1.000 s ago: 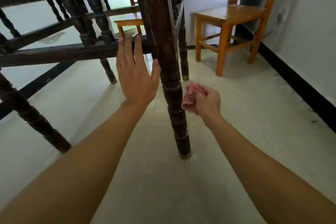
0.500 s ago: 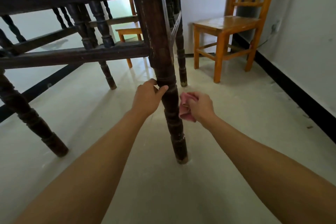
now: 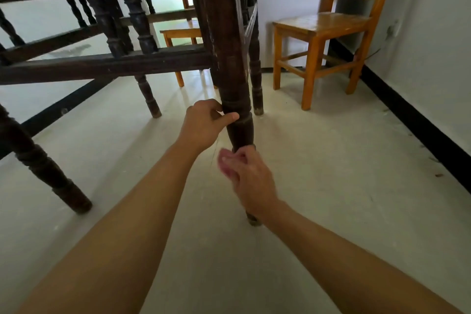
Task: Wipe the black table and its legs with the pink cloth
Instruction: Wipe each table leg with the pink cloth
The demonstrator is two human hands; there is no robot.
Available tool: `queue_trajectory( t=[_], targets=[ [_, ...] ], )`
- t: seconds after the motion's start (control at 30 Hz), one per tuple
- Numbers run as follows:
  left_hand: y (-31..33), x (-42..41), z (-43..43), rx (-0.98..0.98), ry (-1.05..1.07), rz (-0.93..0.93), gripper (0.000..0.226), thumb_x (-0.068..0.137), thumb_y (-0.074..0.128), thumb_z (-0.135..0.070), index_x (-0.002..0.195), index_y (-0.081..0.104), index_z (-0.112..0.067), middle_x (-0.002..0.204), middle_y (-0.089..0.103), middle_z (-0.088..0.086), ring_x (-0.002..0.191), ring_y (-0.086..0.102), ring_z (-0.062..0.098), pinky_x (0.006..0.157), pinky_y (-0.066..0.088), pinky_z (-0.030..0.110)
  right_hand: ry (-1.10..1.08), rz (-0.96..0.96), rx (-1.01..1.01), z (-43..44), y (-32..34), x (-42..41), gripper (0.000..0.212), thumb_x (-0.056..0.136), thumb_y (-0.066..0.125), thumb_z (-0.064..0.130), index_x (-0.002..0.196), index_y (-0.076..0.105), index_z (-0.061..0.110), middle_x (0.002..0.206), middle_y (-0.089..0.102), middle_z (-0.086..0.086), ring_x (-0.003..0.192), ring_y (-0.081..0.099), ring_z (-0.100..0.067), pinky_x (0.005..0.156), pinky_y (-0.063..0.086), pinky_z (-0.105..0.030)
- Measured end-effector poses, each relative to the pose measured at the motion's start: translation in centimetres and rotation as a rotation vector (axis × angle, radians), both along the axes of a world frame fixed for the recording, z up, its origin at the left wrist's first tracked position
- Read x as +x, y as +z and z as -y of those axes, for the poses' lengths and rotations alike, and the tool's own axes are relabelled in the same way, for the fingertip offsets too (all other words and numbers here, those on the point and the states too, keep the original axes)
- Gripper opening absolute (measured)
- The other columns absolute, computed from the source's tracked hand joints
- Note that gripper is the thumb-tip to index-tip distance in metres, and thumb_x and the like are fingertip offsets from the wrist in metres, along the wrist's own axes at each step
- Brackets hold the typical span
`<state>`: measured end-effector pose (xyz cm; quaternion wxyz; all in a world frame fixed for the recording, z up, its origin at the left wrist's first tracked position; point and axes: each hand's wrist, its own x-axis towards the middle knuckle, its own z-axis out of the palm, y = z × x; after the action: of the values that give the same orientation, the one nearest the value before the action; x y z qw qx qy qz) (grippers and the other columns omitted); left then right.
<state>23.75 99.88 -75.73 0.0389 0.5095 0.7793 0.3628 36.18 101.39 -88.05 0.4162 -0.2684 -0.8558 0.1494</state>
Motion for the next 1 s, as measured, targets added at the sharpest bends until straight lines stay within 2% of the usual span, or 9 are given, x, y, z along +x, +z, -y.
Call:
queue_trajectory(
  t=[0.13,0.27,0.37,0.5,0.57,0.7,0.8,0.87,1.0],
  targets=[
    [-0.4,0.1,0.2,0.000,-0.014,0.028,0.042,0.090,0.060,-0.043,0.116,0.058,-0.011,0.093,0.061,-0.001,0.079,0.056,0.013,0.076,0.042,0.027,-0.182,0.017,-0.109,-4.7,-0.1,4.6,0.022,0.093,0.059,0.035,0.111,0.069,0.027,0.097,0.052,0.003,0.075,0.053,-0.011,0.066,0.049,-0.019],
    [-1.7,1.3,0.1,-0.017,-0.060,0.043,0.045,0.097,0.046,-0.044,0.130,0.044,-0.013,0.099,0.055,-0.004,0.088,0.058,0.017,0.077,0.042,0.027,-0.434,-0.114,-0.448,-8.3,1.2,5.6,0.027,0.099,0.053,0.022,0.124,0.062,0.019,0.109,0.045,0.002,0.083,0.054,-0.010,0.070,0.049,-0.018],
    [-3.0,2.3,-0.5,0.023,-0.070,0.087,0.047,0.096,0.051,-0.040,0.132,0.036,-0.015,0.110,0.057,-0.003,0.094,0.057,0.017,0.079,0.043,0.027,-0.413,-0.138,-0.535,-7.4,0.9,2.7,0.030,0.098,0.052,0.018,0.126,0.059,0.026,0.121,0.052,0.001,0.096,0.057,-0.011,0.081,0.056,-0.028],
    [-3.4,2.2,-0.9,0.033,-0.049,0.089,0.051,0.095,0.054,-0.037,0.134,0.034,-0.013,0.126,0.058,0.008,0.107,0.059,0.024,0.081,0.043,0.029,-0.289,-0.016,-0.348,-1.0,-4.1,0.3,0.031,0.100,0.043,0.034,0.119,0.057,0.013,0.110,0.054,-0.003,0.074,0.065,-0.007,0.057,0.056,-0.015],
    [-3.4,2.1,-0.9,0.038,-0.062,0.086,0.052,0.094,0.055,-0.037,0.135,0.033,-0.013,0.125,0.058,0.008,0.102,0.058,0.023,0.081,0.044,0.029,-0.207,-0.104,-0.374,1.5,-6.2,0.1,0.035,0.099,0.046,0.036,0.126,0.057,0.016,0.109,0.054,0.001,0.077,0.065,-0.011,0.068,0.060,-0.028],
    [-3.5,2.0,-1.1,0.037,-0.074,0.096,0.053,0.094,0.054,-0.038,0.136,0.032,-0.014,0.124,0.057,0.006,0.092,0.053,0.015,0.079,0.042,0.029,0.060,0.038,-0.297,2.7,-6.3,0.1,0.026,0.096,0.057,0.028,0.118,0.066,0.017,0.112,0.055,-0.002,0.083,0.054,-0.008,0.080,0.051,-0.017],
    [-3.4,2.2,-1.1,0.038,-0.065,0.109,0.053,0.094,0.054,-0.038,0.137,0.031,-0.015,0.129,0.056,0.007,0.099,0.053,0.017,0.082,0.042,0.030,-0.043,-0.133,-0.408,-0.5,-4.9,1.5,0.014,0.093,0.061,0.028,0.105,0.069,0.027,0.102,0.056,-0.002,0.078,0.059,-0.015,0.074,0.055,-0.031],
    [-3.5,2.2,-1.1,0.035,-0.067,0.120,0.054,0.095,0.053,-0.037,0.138,0.030,-0.015,0.131,0.055,0.007,0.106,0.054,0.020,0.084,0.041,0.030,-0.167,-0.182,-0.439,-3.3,-4.3,2.6,0.012,0.092,0.063,0.020,0.101,0.071,0.020,0.097,0.054,0.001,0.075,0.059,-0.013,0.074,0.057,-0.035],
    [-3.7,2.2,-1.1,0.023,-0.063,0.131,0.054,0.095,0.052,-0.040,0.139,0.028,-0.017,0.133,0.054,0.005,0.112,0.056,0.025,0.085,0.041,0.031,-0.343,-0.345,-0.528,-5.6,-1.6,2.8,0.024,0.097,0.055,0.024,0.119,0.065,0.021,0.105,0.047,0.004,0.082,0.055,-0.007,0.079,0.058,-0.030]
  ],
)
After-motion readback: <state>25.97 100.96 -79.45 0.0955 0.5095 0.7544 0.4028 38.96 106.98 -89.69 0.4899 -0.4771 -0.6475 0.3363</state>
